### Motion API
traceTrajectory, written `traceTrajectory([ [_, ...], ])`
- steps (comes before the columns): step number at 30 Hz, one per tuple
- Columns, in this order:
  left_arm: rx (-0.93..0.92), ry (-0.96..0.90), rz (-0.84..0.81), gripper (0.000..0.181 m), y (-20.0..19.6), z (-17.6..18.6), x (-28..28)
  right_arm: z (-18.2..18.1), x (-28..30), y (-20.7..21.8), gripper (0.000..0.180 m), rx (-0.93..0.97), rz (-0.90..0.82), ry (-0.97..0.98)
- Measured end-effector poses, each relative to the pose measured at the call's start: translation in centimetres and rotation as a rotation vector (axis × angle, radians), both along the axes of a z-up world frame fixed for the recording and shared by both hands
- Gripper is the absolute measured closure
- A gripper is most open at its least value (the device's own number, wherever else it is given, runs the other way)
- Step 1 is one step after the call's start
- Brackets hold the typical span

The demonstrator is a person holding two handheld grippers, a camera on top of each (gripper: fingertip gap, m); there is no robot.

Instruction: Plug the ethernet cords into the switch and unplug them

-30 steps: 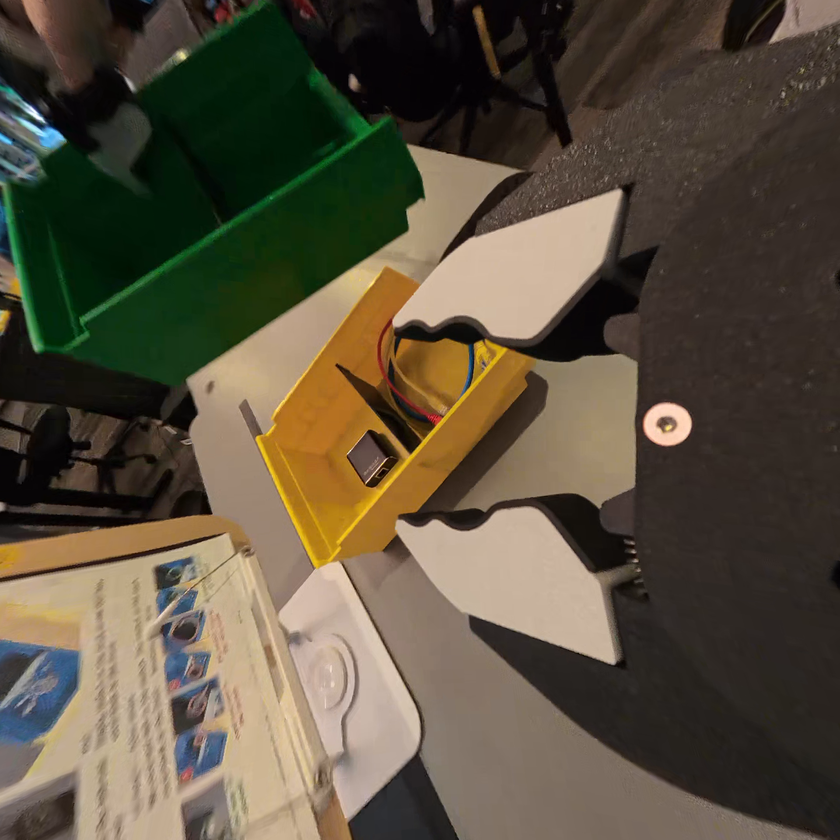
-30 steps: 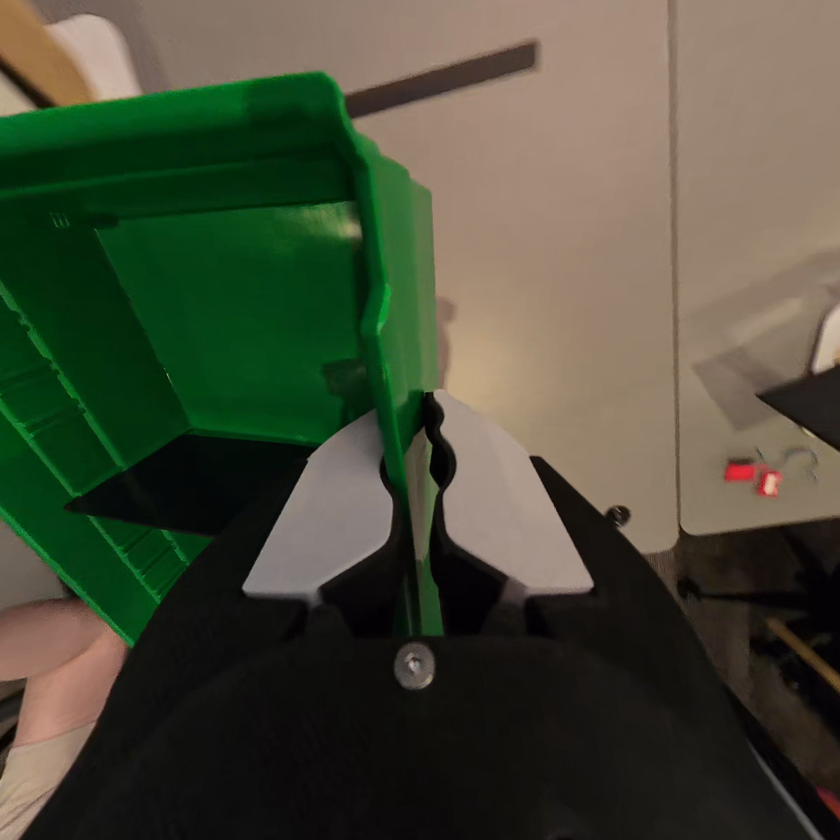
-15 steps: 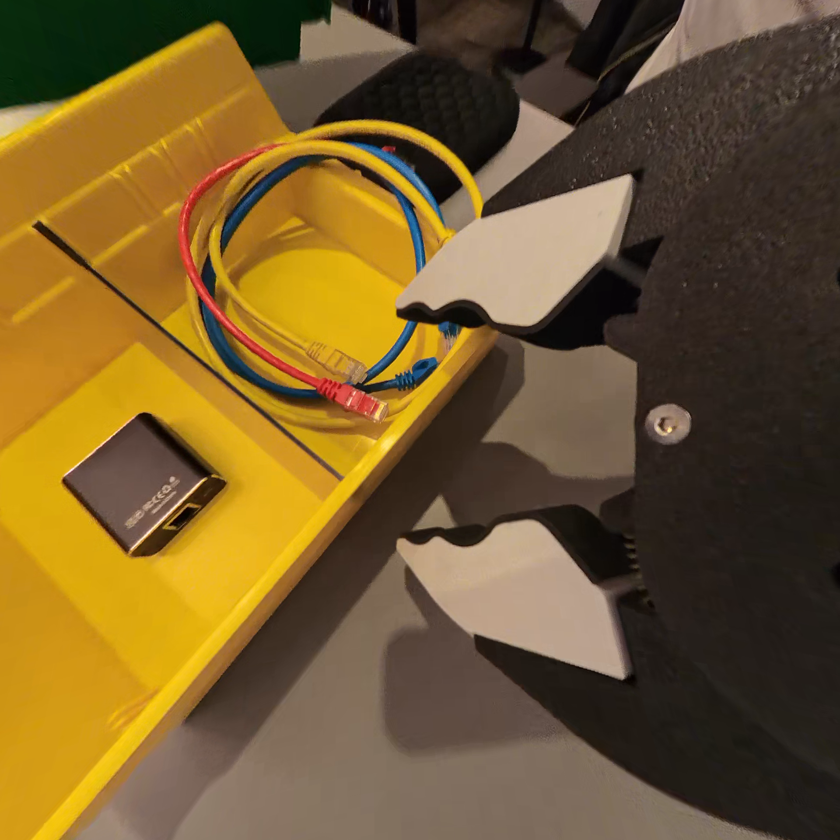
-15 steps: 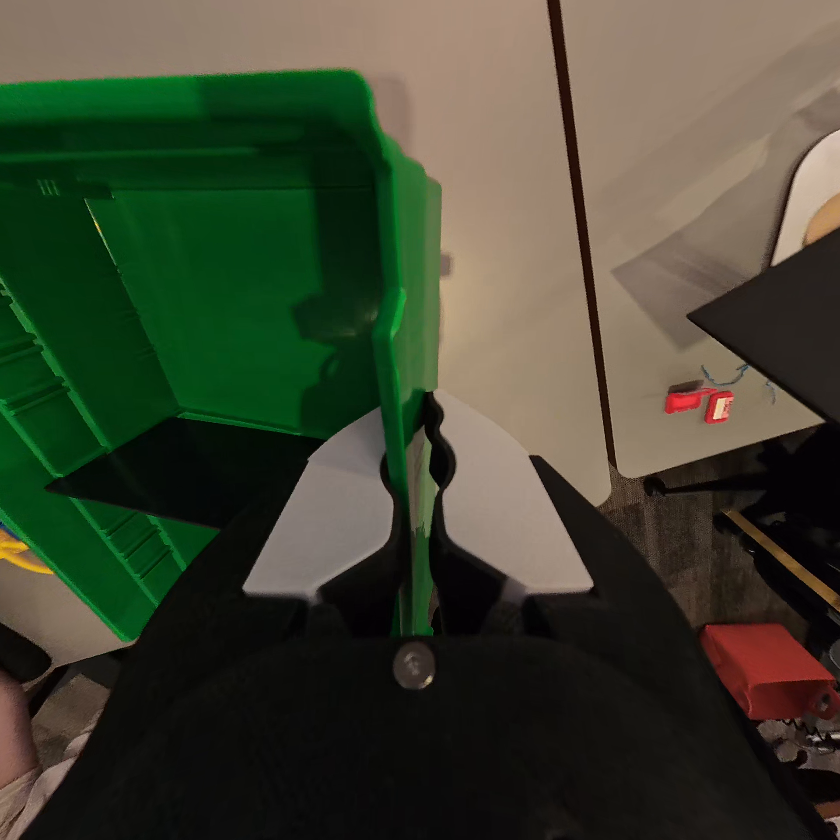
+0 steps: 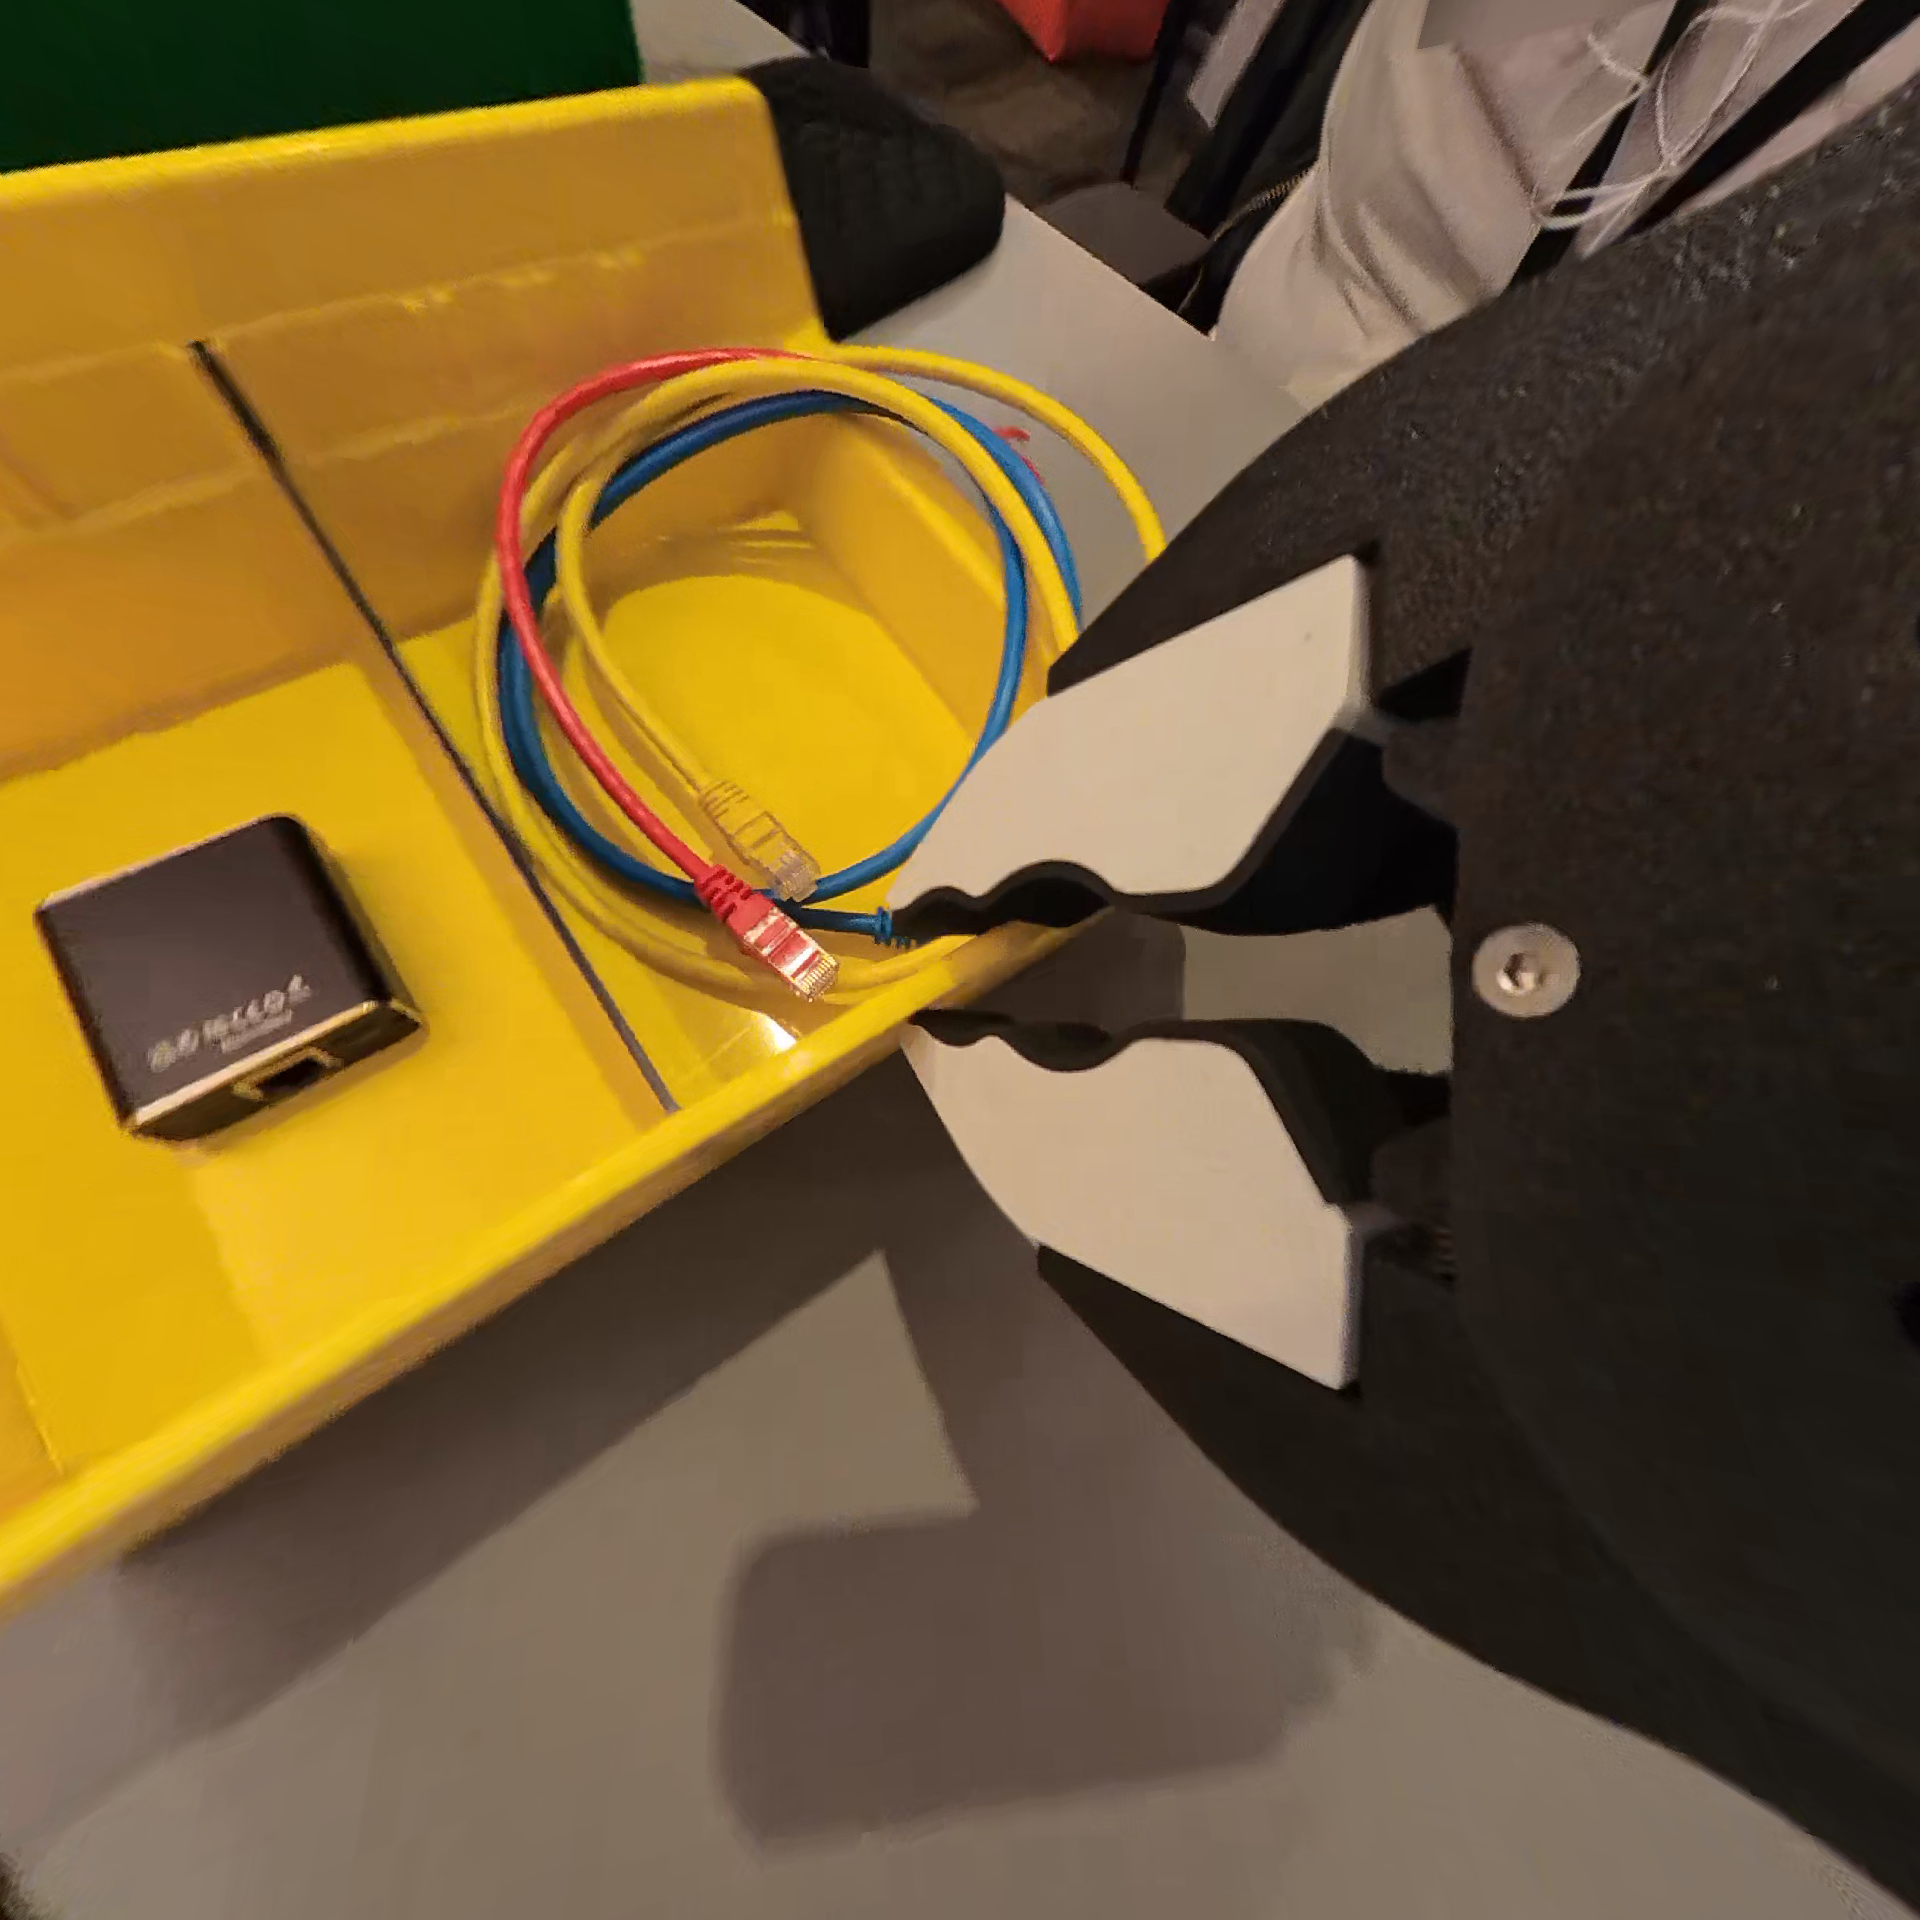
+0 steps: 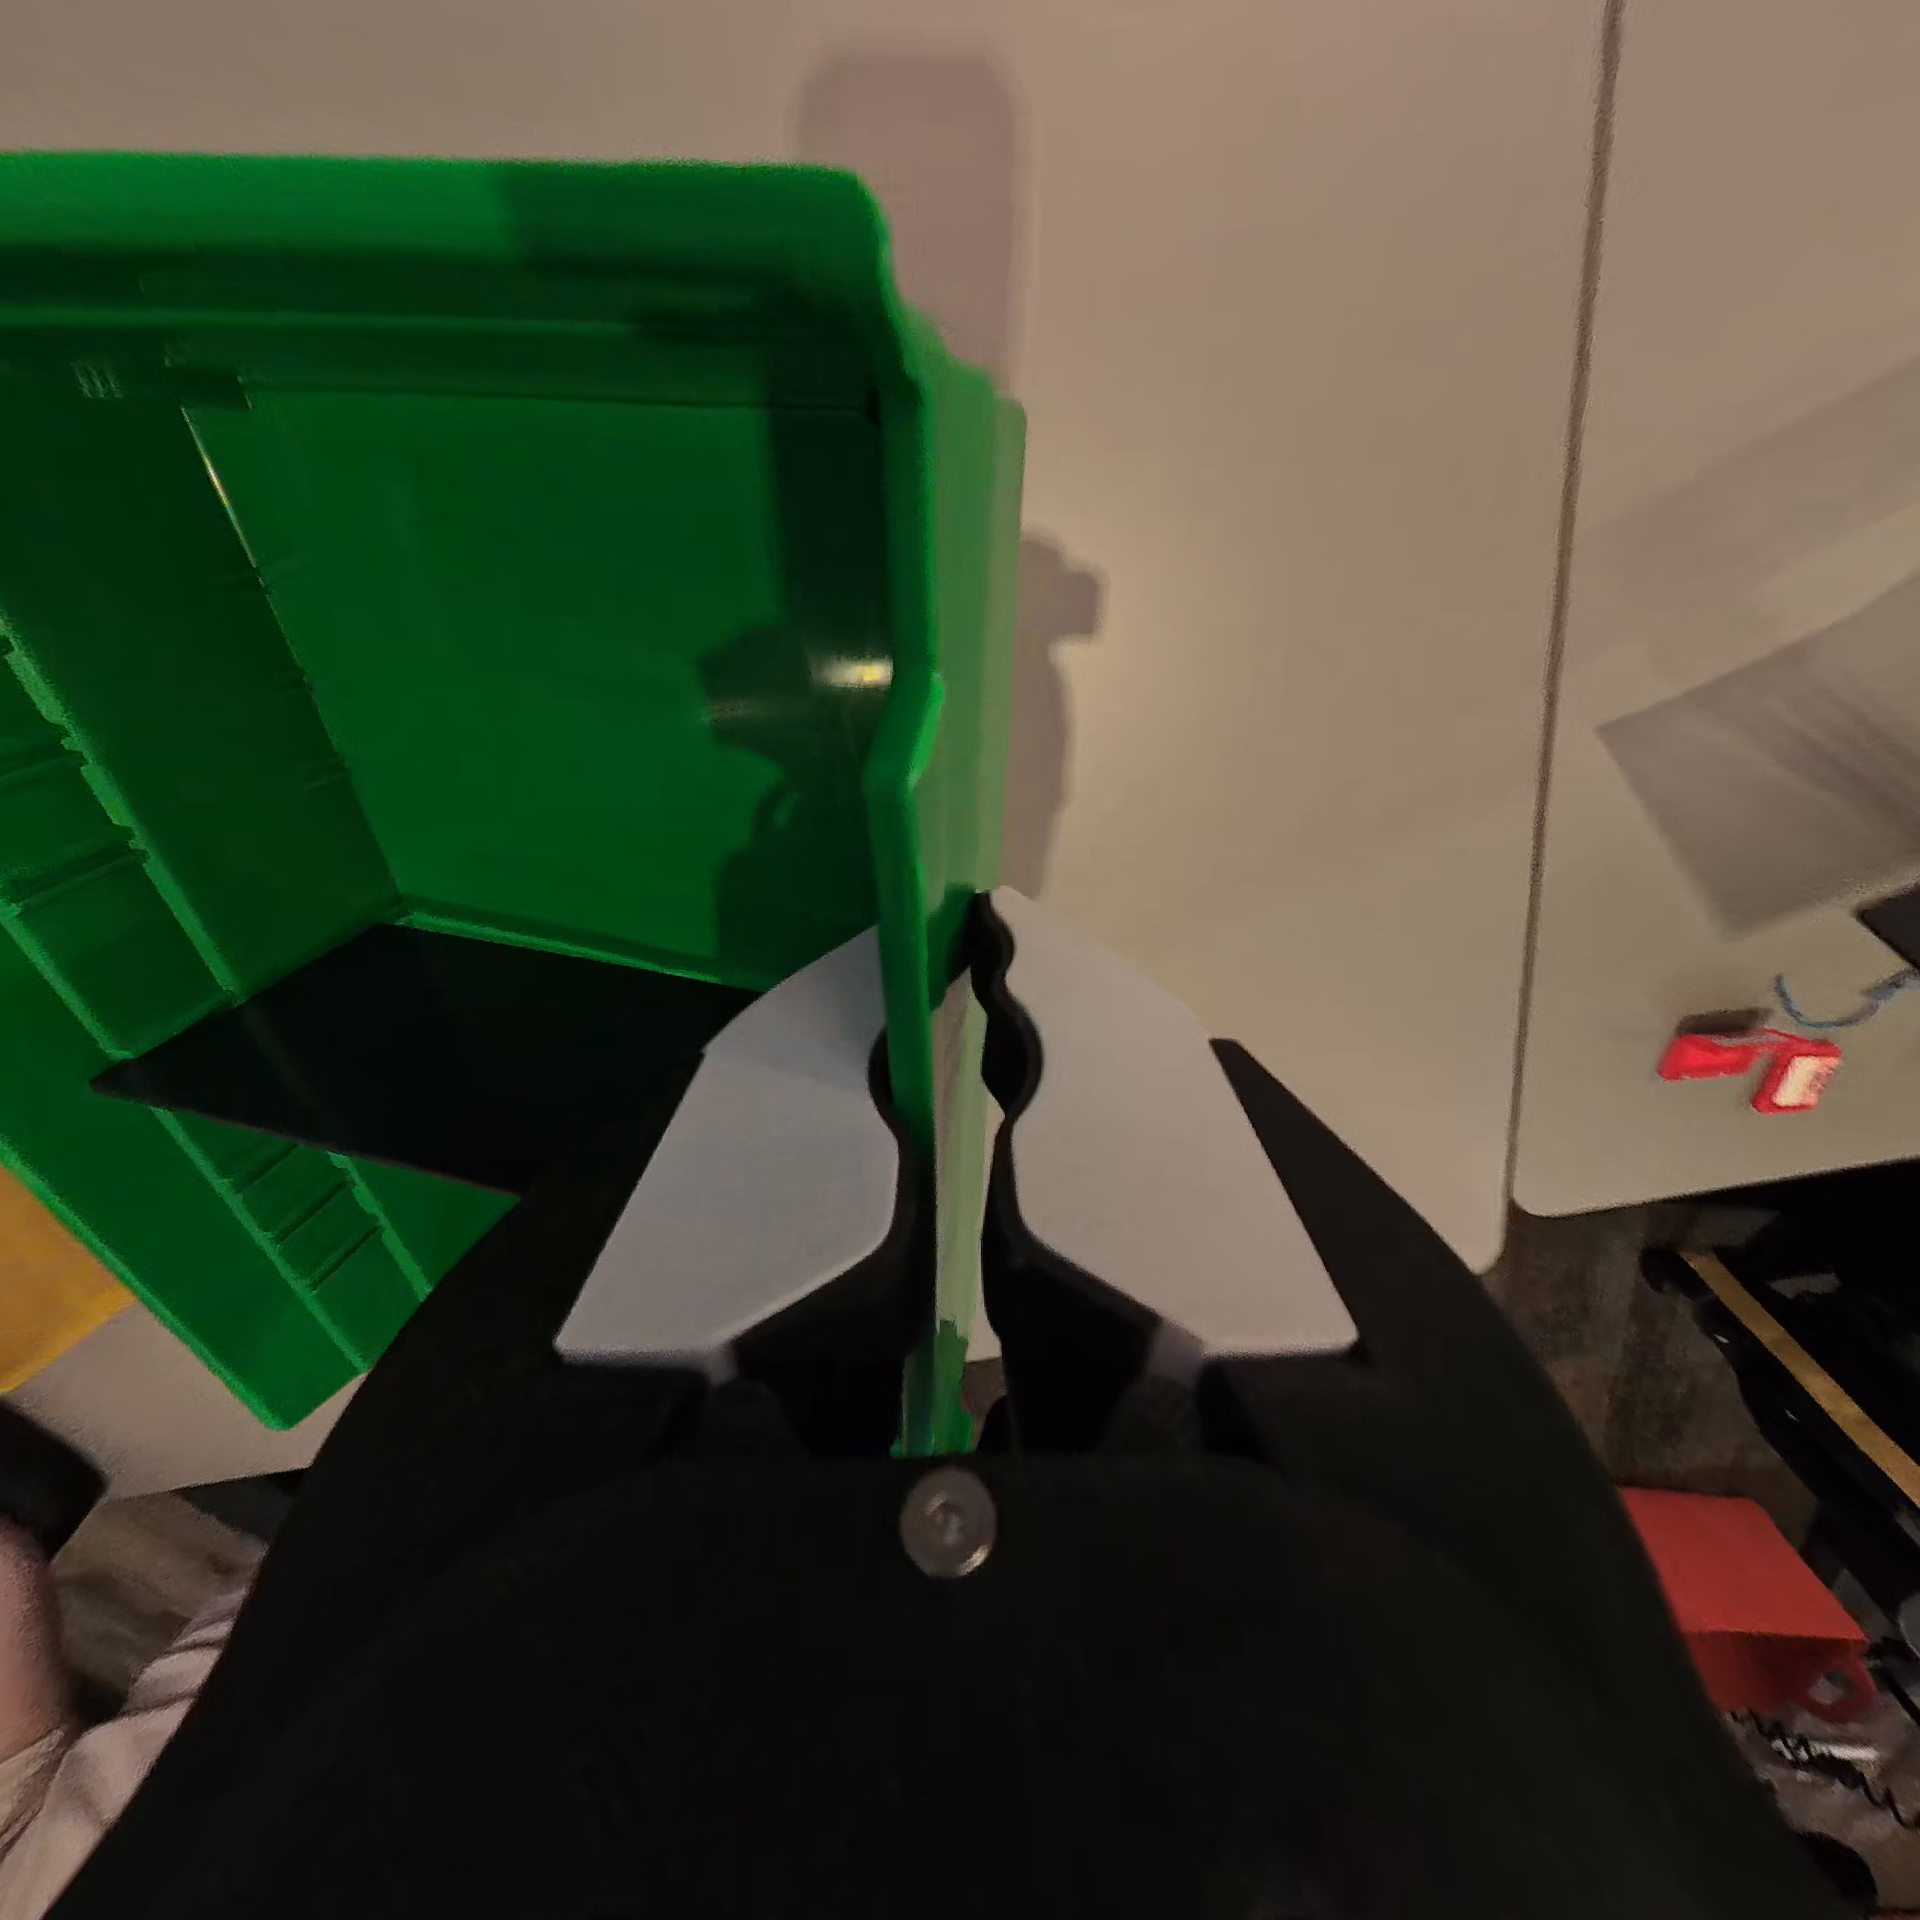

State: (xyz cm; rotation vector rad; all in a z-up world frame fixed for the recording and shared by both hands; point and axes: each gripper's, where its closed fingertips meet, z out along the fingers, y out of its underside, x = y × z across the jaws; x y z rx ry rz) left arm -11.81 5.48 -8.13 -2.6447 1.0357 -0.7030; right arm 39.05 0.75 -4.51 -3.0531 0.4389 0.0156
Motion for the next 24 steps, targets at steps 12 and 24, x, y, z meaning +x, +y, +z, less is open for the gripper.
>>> traceTrajectory([
  [12,-0.012,-0.020,0.398,0.173,2.4,0.2,-16.6,-5.6,-9.1,5.1,0.172,0.033,0.113,0.252],
  [24,-0.013,-0.039,0.781,0.172,-0.5,0.3,-29.1,-7.9,-12.3,8.7,0.173,0.002,0.165,0.254],
])
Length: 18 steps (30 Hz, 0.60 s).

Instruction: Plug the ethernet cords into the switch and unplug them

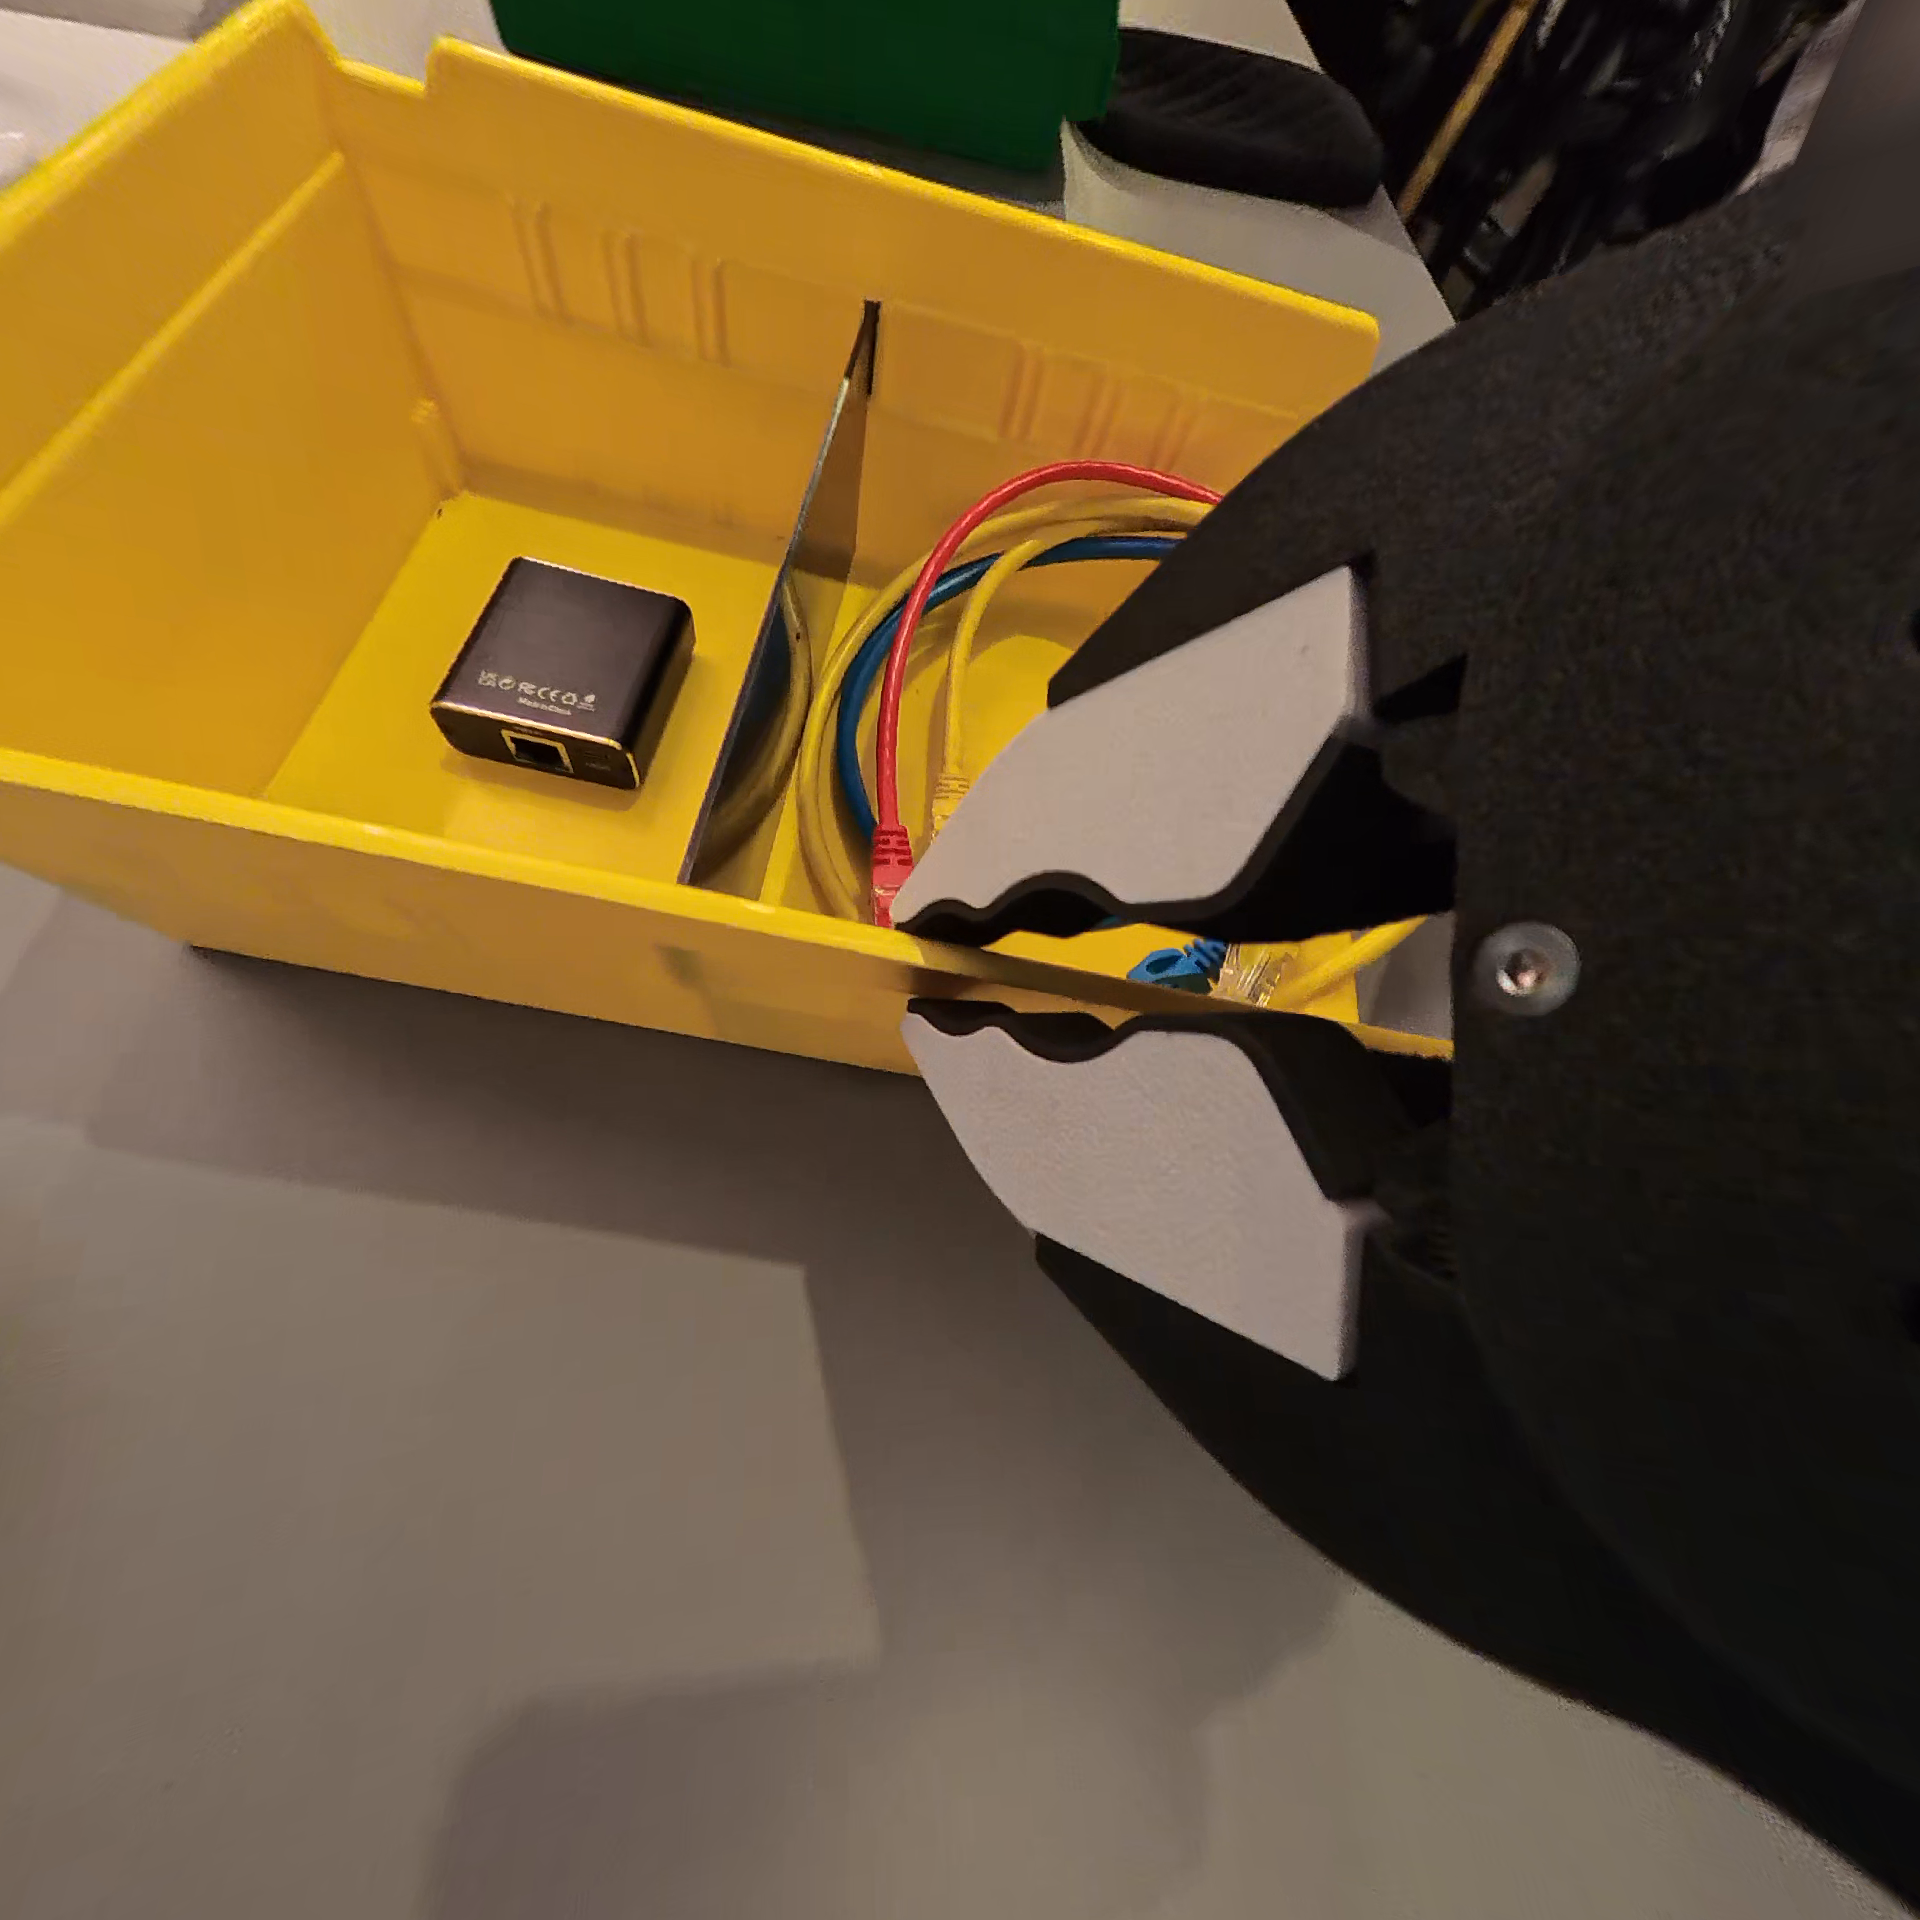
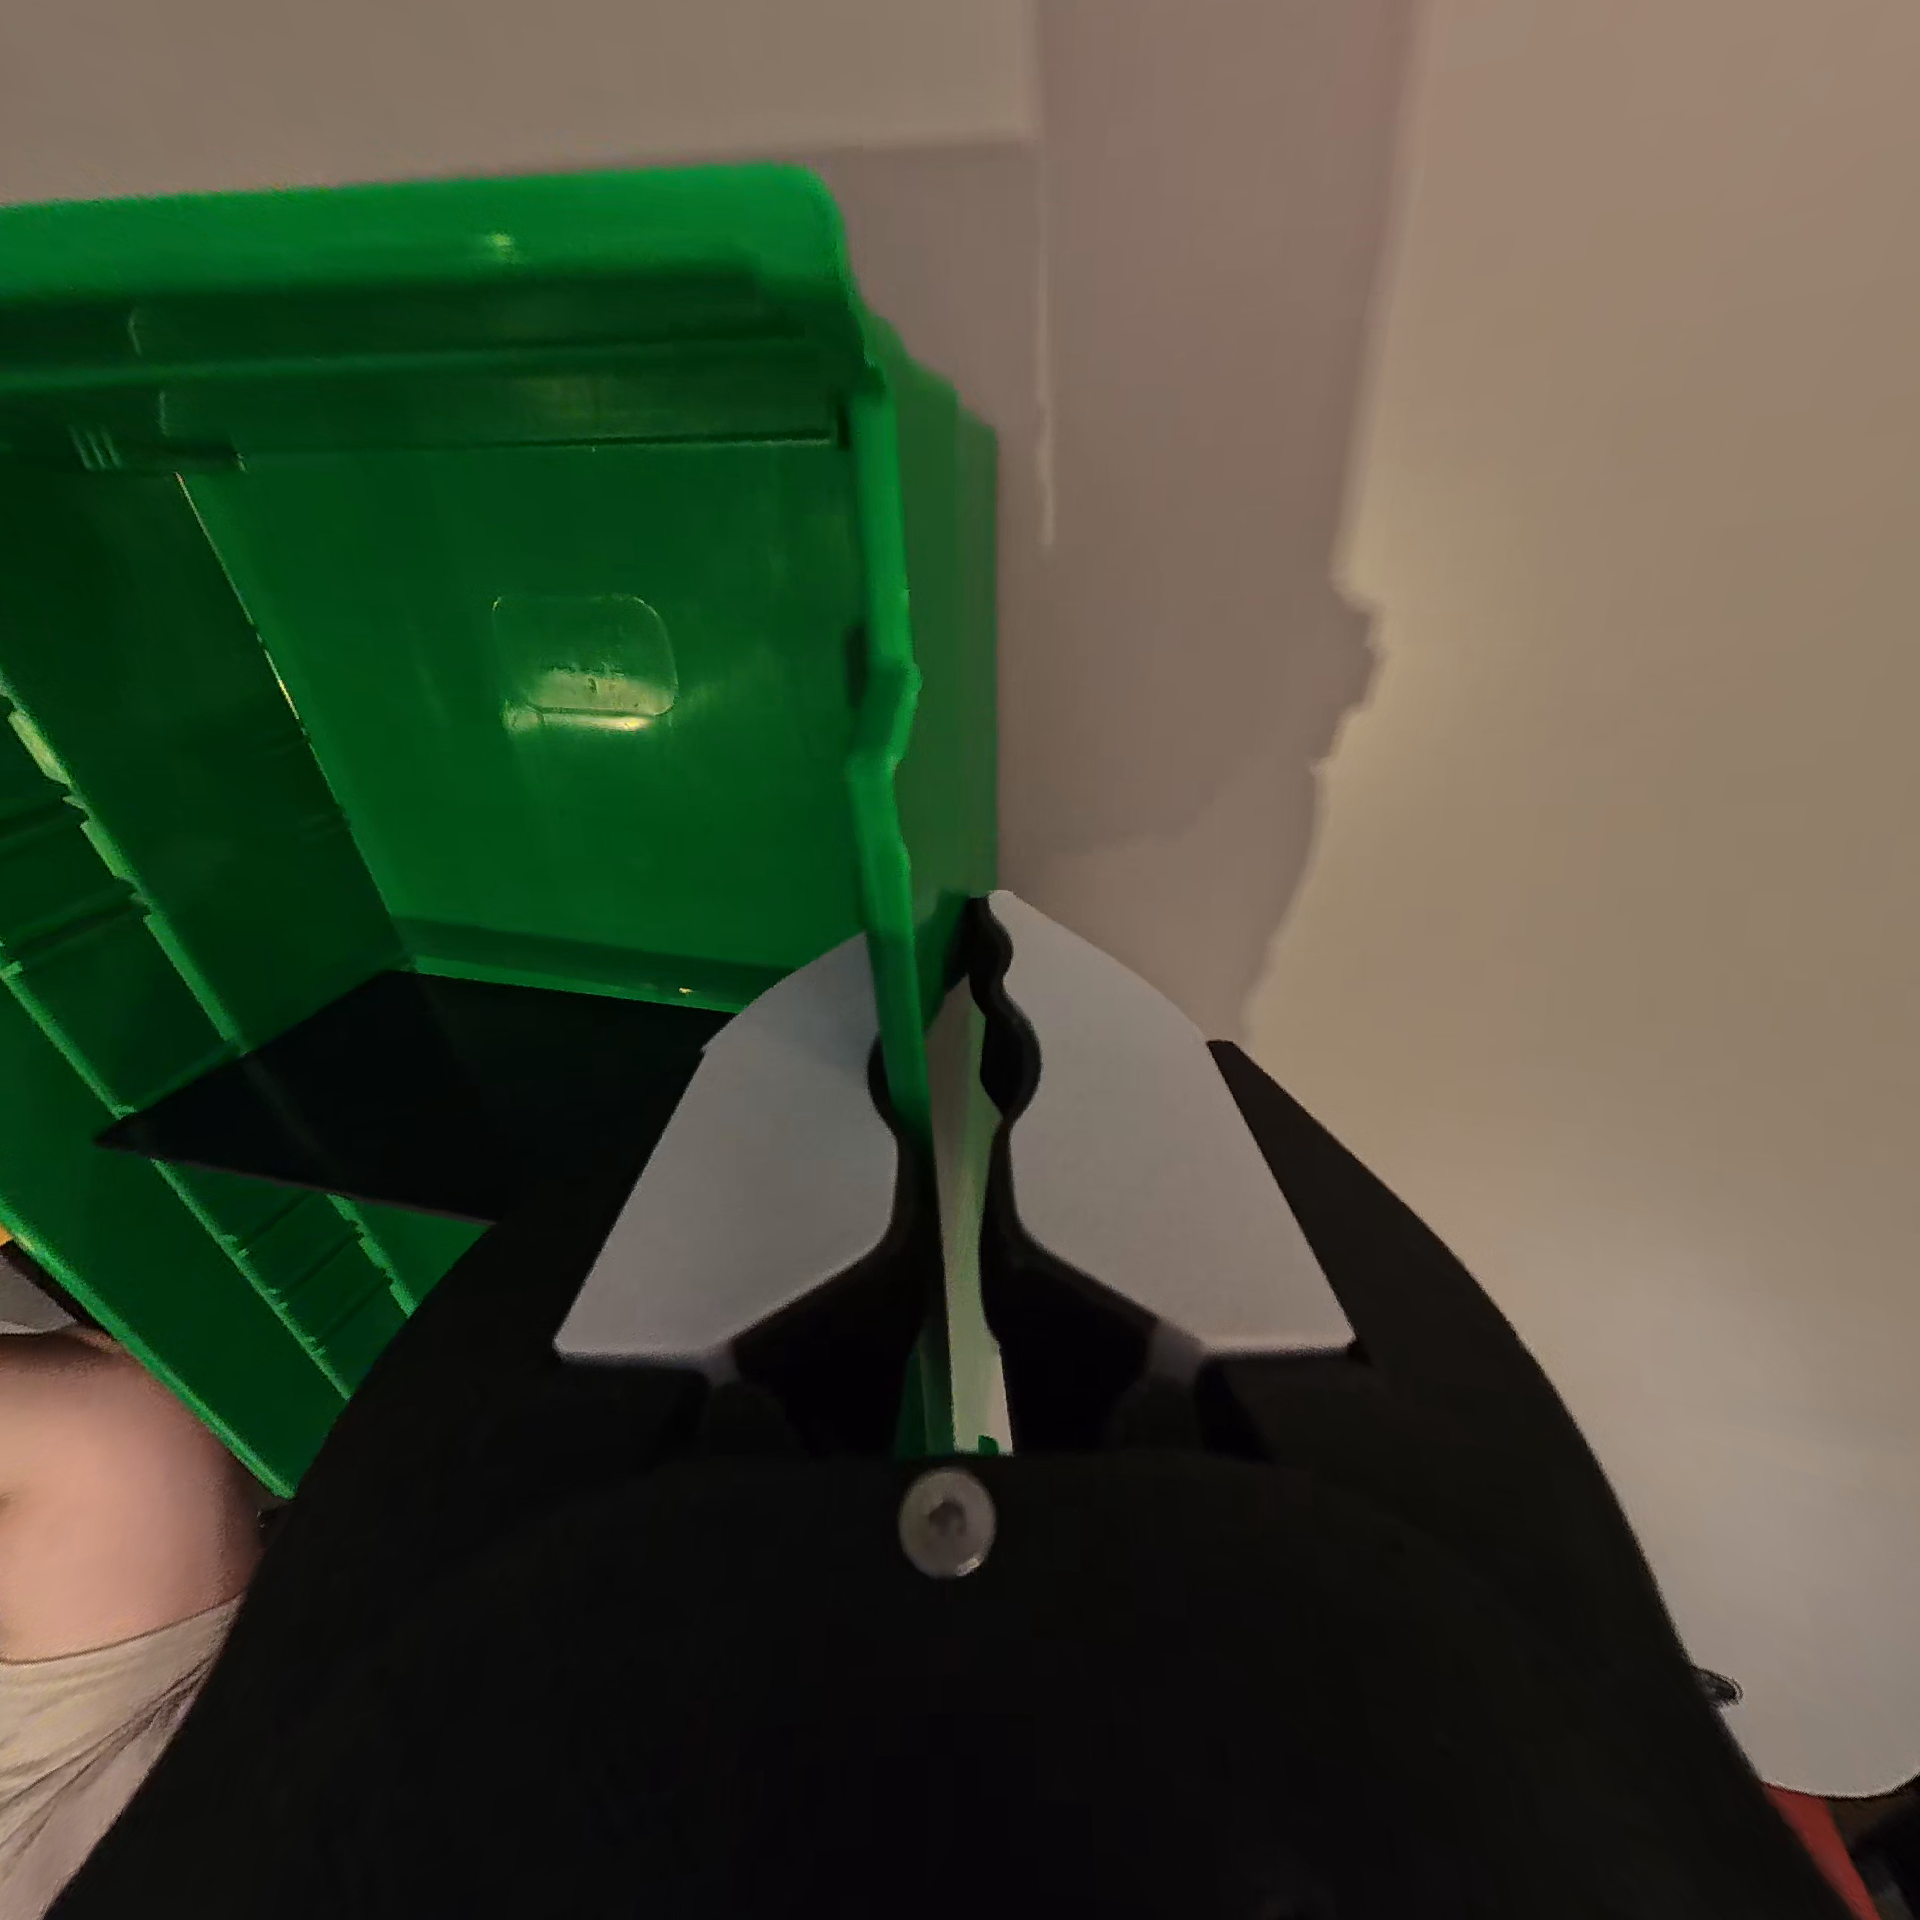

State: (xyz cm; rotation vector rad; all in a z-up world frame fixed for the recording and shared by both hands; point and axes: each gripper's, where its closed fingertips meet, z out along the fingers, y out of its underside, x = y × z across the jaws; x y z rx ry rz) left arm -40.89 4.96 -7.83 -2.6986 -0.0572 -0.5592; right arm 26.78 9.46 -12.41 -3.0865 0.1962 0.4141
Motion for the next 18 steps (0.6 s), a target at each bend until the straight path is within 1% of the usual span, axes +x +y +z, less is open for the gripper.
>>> traceTrajectory([
  [3,0.004,-0.080,0.056,0.170,0.2,0.1,-0.4,0.0,-0.1,0.2,0.173,0.008,0.008,-0.018],
  [5,-0.001,-0.087,0.073,0.170,0.3,0.1,-0.4,0.0,-0.1,0.1,0.173,0.016,0.049,-0.032],
  [8,-0.011,-0.032,0.047,0.170,0.0,0.0,-0.2,0.0,-0.3,-0.3,0.172,0.028,0.124,-0.039],
  [13,-0.075,-0.134,-0.006,0.166,-1.2,-0.3,1.7,0.0,-0.1,-0.9,0.170,0.040,0.204,-0.078],
  [15,-0.111,-0.151,-0.026,0.164,-1.5,-0.9,2.1,0.5,0.1,-0.7,0.169,0.090,0.233,-0.097],
  [17,-0.117,-0.168,-0.036,0.164,-1.5,-0.9,2.4,1.6,0.2,-0.3,0.164,0.168,0.232,-0.101],
  [18,-0.118,-0.167,-0.036,0.164,-1.5,-0.9,2.4,2.5,0.3,0.2,0.159,0.233,0.229,-0.100],
])
